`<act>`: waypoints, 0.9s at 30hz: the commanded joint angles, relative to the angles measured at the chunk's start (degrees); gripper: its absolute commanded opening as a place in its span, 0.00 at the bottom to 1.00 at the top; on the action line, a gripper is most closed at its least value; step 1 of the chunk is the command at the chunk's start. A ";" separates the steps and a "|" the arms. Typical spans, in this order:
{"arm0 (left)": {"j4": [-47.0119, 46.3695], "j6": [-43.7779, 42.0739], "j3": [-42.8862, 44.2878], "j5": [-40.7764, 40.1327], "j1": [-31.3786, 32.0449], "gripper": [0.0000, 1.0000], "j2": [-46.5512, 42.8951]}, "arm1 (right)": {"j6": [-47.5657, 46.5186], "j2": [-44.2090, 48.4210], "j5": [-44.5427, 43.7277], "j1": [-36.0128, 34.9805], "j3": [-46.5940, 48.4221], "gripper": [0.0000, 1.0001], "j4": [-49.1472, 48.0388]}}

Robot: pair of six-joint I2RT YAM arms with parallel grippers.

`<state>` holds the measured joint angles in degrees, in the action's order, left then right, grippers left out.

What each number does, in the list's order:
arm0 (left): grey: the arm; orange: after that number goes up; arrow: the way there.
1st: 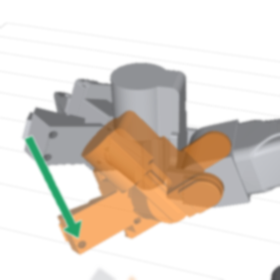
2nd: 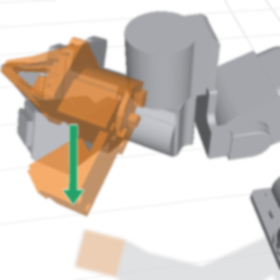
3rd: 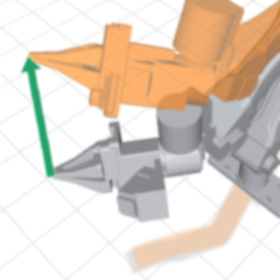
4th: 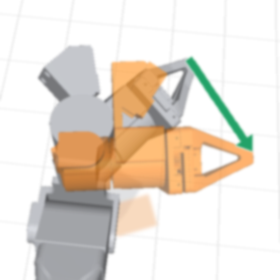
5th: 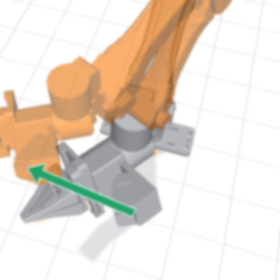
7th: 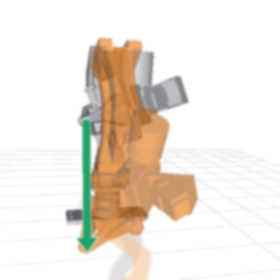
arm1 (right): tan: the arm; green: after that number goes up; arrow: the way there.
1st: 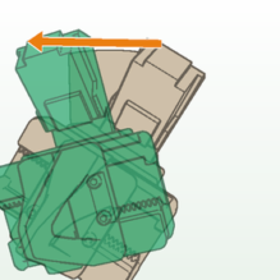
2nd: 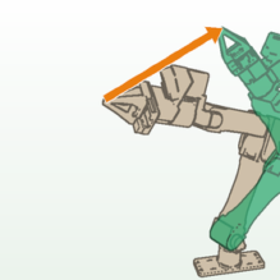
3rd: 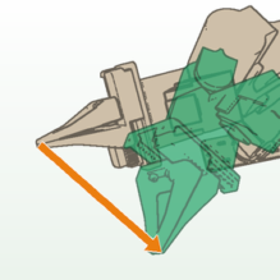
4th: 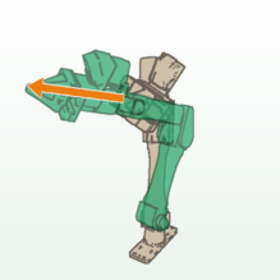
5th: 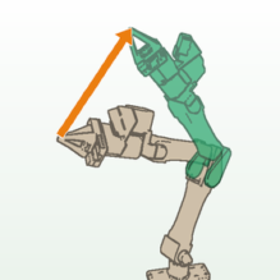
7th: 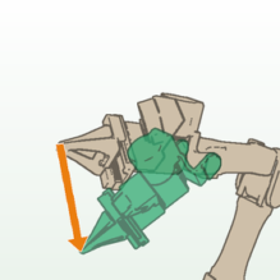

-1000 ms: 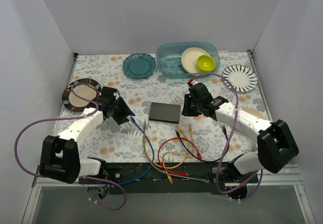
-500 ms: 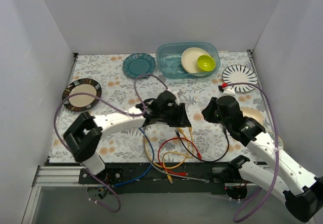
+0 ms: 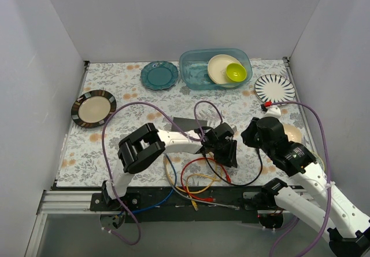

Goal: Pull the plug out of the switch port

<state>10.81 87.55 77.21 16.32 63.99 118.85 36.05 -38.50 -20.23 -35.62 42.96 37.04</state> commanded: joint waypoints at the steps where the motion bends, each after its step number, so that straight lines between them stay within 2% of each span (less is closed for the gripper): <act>1: 15.43 1.74 -3.90 -7.51 0.53 0.33 -0.36 | 0.24 0.09 0.01 0.28 0.46 0.23 0.14; 3: 19.76 4.63 -8.70 -10.84 0.35 0.30 -2.38 | -0.10 0.01 0.01 0.28 0.11 0.23 0.05; 5: 22.67 7.44 -13.90 -12.00 -0.35 0.28 -7.91 | -0.28 0.09 0.19 0.28 -0.42 0.23 -0.82; 9: 25.05 18.41 -29.11 -12.27 -4.39 0.25 -20.29 | 0.51 0.01 1.77 0.28 -2.96 0.23 -3.28; 10: 26.10 19.93 -34.18 -12.36 -6.92 0.25 -22.93 | 0.77 0.00 2.12 0.28 -3.93 0.23 -3.81; 11: 26.54 21.25 -36.32 -12.36 -8.42 0.25 -28.87 | 0.95 -0.26 2.99 0.28 -4.46 0.23 -4.77; 15: 28.91 25.04 -43.19 -13.85 -18.35 0.27 -42.16 | 1.56 -1.66 4.93 0.46 -6.04 0.23 -7.33; 18: 29.97 23.03 -43.64 -14.56 -30.45 0.29 -46.94 | 1.83 -2.98 6.34 0.55 -6.40 0.23 -8.64; 21: 30.50 19.07 -40.31 -14.29 -37.76 0.29 -44.86 | 1.83 -3.86 7.66 0.63 -6.48 0.23 -9.17; 26: 32.87 14.51 -32.14 -17.26 -46.49 0.29 -41.15 | 1.30 -4.13 8.89 0.63 -6.22 0.22 -9.00; 27: 34.53 13.62 -27.42 -18.67 -46.93 0.28 -41.33 | 1.13 -3.95 8.98 0.64 -5.53 0.22 -8.48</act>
<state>41.10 105.54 40.45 2.90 20.38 77.73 37.39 -42.76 -12.67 -35.27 36.62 30.59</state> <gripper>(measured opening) 0.287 0.224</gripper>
